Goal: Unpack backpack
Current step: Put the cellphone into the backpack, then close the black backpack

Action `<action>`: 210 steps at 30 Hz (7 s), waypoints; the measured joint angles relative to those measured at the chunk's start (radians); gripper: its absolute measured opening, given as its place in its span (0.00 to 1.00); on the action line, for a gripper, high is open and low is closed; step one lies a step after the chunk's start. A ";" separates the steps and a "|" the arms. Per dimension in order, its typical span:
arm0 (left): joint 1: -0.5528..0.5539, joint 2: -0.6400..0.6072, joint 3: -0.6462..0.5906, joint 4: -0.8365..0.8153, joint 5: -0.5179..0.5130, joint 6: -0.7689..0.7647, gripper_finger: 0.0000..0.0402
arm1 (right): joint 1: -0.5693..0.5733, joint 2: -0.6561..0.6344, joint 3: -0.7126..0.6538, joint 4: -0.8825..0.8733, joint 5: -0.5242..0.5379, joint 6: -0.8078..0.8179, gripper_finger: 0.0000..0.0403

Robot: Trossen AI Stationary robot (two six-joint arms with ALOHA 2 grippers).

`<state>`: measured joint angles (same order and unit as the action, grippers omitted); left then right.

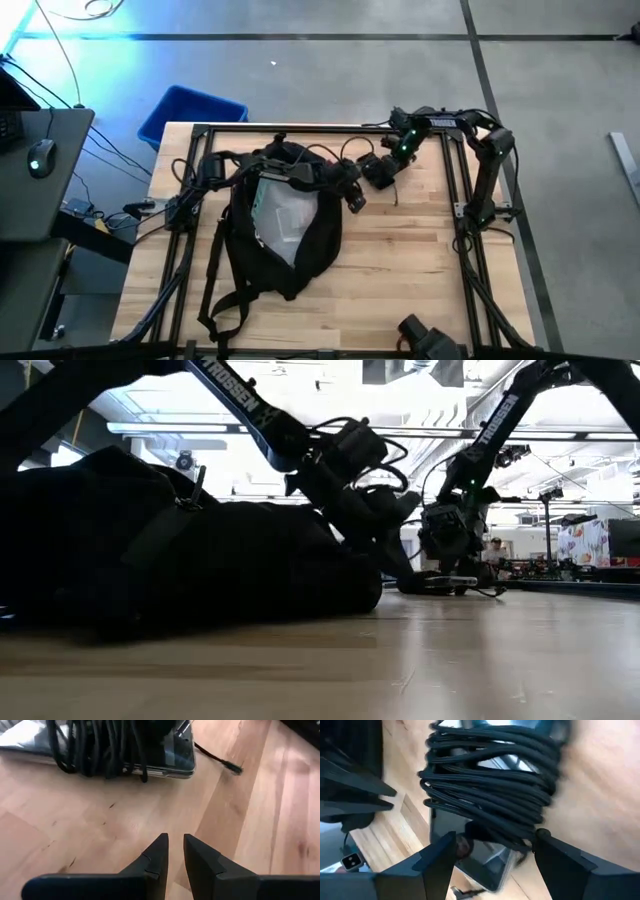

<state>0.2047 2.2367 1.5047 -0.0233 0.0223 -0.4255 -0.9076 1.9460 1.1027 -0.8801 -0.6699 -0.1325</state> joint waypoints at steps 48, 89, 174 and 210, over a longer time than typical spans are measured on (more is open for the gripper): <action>-0.013 -0.045 0.034 -0.187 0.026 0.017 0.00 | 0.220 -0.227 -0.264 0.656 -0.037 0.554 0.08; -0.545 -1.011 0.034 -1.248 -0.637 -0.274 0.00 | 0.688 0.444 0.959 0.333 -0.079 0.723 0.13; -0.362 -1.014 -0.461 -0.641 -0.213 -0.021 0.00 | 0.920 -0.422 0.075 0.454 0.376 0.211 0.35; -1.127 -0.552 -0.359 -0.589 -0.579 -1.309 0.00 | 1.161 0.173 0.473 0.609 0.649 -0.050 0.35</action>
<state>-0.9219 1.6847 1.1461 -0.6121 -0.5568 -1.7348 0.2531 2.1194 1.5757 -0.2710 -0.0211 -0.1820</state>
